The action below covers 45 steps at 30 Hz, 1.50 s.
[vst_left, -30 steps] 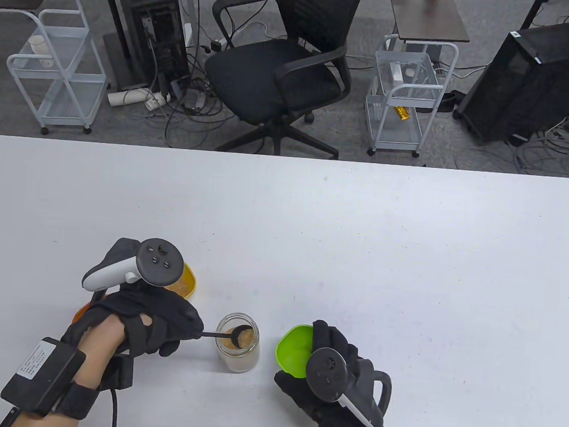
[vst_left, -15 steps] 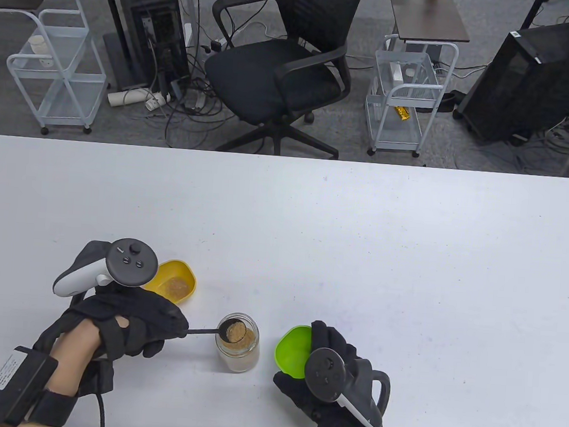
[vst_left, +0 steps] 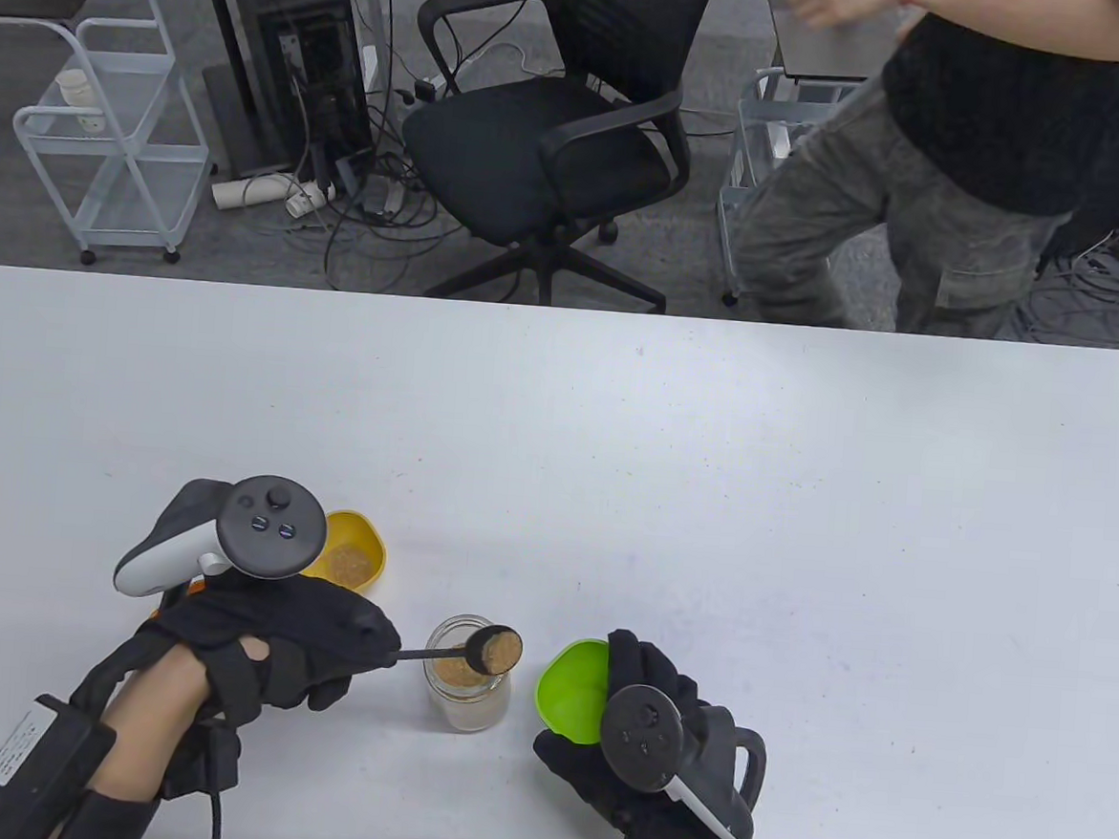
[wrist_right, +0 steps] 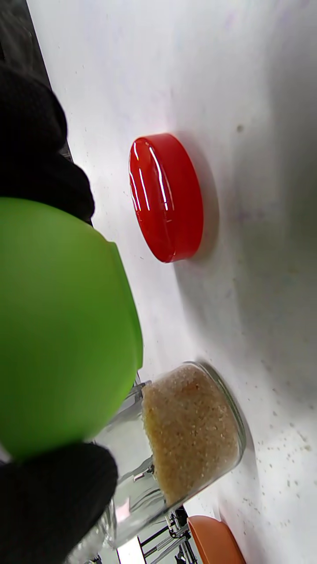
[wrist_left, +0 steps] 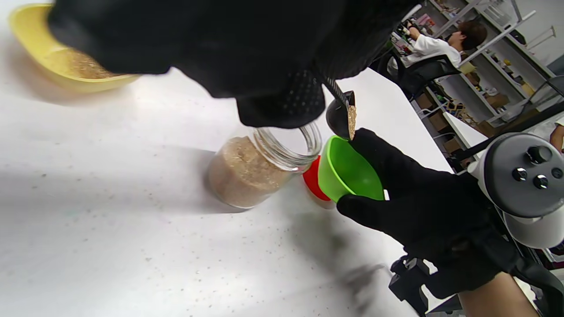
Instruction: Scoop brown sugar granules from jar into dishes
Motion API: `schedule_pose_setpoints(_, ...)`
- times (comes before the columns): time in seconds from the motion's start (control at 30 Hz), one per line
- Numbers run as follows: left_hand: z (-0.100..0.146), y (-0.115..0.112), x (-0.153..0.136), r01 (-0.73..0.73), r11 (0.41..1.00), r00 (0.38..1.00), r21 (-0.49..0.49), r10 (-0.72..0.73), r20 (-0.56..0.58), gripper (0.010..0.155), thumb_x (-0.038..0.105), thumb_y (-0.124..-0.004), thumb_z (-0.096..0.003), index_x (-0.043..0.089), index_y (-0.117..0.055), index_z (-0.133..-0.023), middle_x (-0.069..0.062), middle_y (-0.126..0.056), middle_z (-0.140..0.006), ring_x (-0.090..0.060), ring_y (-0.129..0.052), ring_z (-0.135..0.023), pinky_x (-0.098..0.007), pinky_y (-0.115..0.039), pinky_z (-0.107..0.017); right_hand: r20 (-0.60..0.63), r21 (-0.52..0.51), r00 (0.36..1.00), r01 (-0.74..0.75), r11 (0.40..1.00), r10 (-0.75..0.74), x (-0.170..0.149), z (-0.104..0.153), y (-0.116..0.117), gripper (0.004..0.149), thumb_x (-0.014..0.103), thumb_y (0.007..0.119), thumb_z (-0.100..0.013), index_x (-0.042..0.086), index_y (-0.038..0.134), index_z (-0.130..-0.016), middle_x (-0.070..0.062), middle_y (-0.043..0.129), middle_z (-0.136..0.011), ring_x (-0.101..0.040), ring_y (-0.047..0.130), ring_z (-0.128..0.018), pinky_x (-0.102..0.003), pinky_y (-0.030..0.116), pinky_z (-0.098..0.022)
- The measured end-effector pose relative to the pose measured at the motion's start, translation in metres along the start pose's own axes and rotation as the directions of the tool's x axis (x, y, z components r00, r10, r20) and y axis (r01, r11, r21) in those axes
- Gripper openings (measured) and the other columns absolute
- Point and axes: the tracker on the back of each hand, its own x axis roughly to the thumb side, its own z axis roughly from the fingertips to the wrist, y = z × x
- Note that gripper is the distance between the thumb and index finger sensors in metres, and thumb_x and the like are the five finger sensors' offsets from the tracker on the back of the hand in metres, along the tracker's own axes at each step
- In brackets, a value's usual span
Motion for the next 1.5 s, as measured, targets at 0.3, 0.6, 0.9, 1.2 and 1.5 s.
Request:
schedule_pose_setpoints(0.3,-0.017,-0.028,0.041,0.178,0.980,0.982,0.090,-0.183,0.053,0.046,0.039,-0.079,-0.0629,0.015,-0.082,-0.102,-0.004,-0.106,-0.065,-0.012,-0.104,-0.027,-0.035,-0.096,-0.025,0.013,-0.020,0.999,0.039,0.999,-0.039,-0.002,0.001,-0.001,0.112,0.072,0.085,-0.039,-0.002,0.045,-0.112,-0.030,0.061,-0.114,-0.051,0.079,-0.084,-0.068,0.065,-0.066)
schedule_pose_setpoints(0.6,-0.018,-0.056,0.068,0.488,0.836,0.866,0.250,-0.501,-0.017,0.046,0.040,-0.080,-0.0619,0.018,-0.081,-0.102,-0.004,-0.105,-0.069,-0.015,-0.105,-0.032,-0.037,-0.095,-0.029,0.012,-0.046,0.996,0.090,0.995,-0.089,-0.006,0.002,-0.002,0.112,0.072,0.085,-0.039,-0.002,0.044,-0.112,-0.029,0.059,-0.114,-0.052,0.079,-0.085,-0.068,0.065,-0.067)
schedule_pose_setpoints(0.9,-0.001,-0.086,0.068,0.640,0.588,0.701,0.494,-0.711,-0.061,0.046,0.041,-0.080,-0.0611,0.021,-0.079,-0.102,-0.003,-0.103,-0.072,-0.017,-0.104,-0.036,-0.039,-0.093,-0.033,0.005,-0.064,0.994,0.113,0.992,-0.113,-0.007,0.002,-0.002,0.112,0.071,0.085,-0.039,-0.002,0.042,-0.113,-0.030,0.057,-0.115,-0.052,0.077,-0.087,-0.069,0.063,-0.067)
schedule_pose_setpoints(1.2,0.012,-0.087,0.042,0.521,0.568,0.758,0.637,-0.651,-0.040,0.046,0.041,-0.078,-0.0615,0.023,-0.077,-0.104,-0.001,-0.101,-0.075,-0.017,-0.103,-0.040,-0.039,-0.093,-0.037,0.004,-0.066,0.992,0.130,0.989,-0.130,-0.007,0.001,0.000,0.112,0.070,0.085,-0.040,-0.002,0.042,-0.113,-0.030,0.057,-0.115,-0.052,0.076,-0.087,-0.069,0.063,-0.068)
schedule_pose_setpoints(1.5,0.023,-0.082,-0.017,0.287,0.639,0.898,0.714,-0.439,0.032,0.047,0.042,-0.078,-0.0614,0.021,-0.078,-0.103,-0.001,-0.102,-0.073,-0.016,-0.104,-0.038,-0.038,-0.093,-0.035,0.002,-0.048,0.992,0.122,0.991,-0.122,-0.006,0.000,-0.001,0.112,0.070,0.085,-0.040,-0.002,0.042,-0.113,-0.030,0.056,-0.115,-0.053,0.076,-0.088,-0.069,0.063,-0.068)
